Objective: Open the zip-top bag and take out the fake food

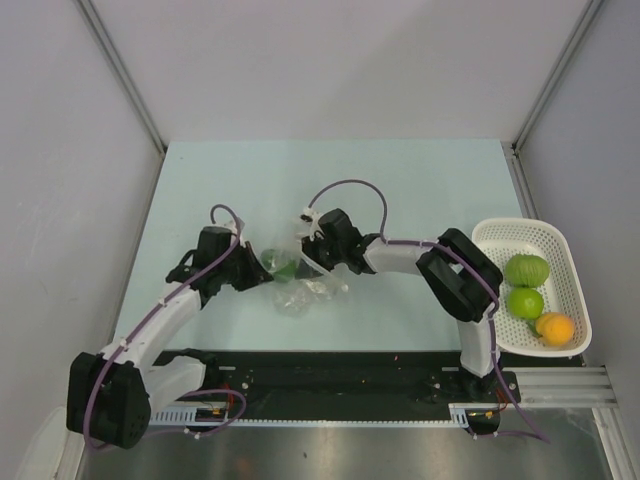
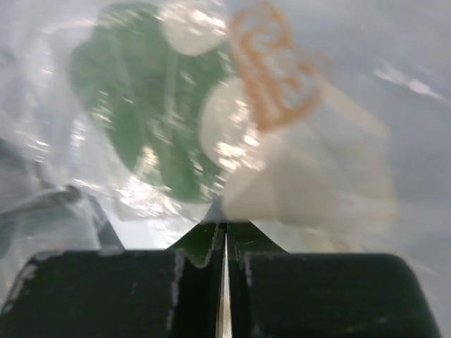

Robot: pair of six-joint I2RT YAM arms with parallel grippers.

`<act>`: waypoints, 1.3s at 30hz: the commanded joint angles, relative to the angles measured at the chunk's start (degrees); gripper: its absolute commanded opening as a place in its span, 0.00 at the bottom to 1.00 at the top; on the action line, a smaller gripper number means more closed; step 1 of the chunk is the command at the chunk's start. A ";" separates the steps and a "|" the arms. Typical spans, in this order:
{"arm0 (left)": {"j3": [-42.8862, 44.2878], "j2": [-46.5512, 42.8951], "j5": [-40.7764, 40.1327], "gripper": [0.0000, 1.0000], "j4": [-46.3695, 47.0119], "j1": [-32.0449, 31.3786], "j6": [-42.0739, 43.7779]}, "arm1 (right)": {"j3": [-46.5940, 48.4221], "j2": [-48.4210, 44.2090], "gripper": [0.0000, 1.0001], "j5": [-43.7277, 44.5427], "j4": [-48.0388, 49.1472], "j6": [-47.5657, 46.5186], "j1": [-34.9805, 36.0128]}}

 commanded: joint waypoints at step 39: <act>10.81 10.57 7.24 0.00 2.44 -1.41 9.88 | -0.24 -6.96 0.97 3.89 0.03 -16.94 0.60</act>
